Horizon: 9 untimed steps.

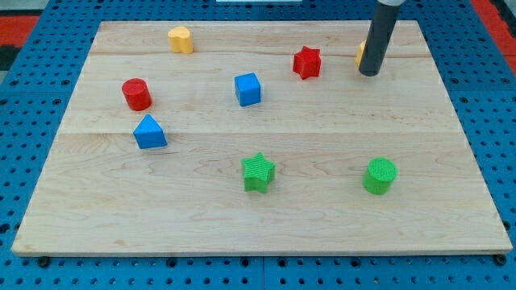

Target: Place the yellow hexagon diagonal to the top right of the red star

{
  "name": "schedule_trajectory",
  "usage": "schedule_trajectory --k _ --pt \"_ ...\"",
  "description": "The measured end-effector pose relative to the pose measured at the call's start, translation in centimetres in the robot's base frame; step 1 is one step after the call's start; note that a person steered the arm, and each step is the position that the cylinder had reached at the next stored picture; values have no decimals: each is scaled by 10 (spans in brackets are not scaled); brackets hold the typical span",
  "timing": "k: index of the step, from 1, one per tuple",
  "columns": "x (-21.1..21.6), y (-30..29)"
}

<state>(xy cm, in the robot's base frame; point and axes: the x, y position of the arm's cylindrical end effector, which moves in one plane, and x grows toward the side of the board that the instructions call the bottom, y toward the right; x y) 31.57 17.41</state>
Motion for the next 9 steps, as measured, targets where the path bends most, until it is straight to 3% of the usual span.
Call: schedule_trajectory --k 9 --pt "1 23"
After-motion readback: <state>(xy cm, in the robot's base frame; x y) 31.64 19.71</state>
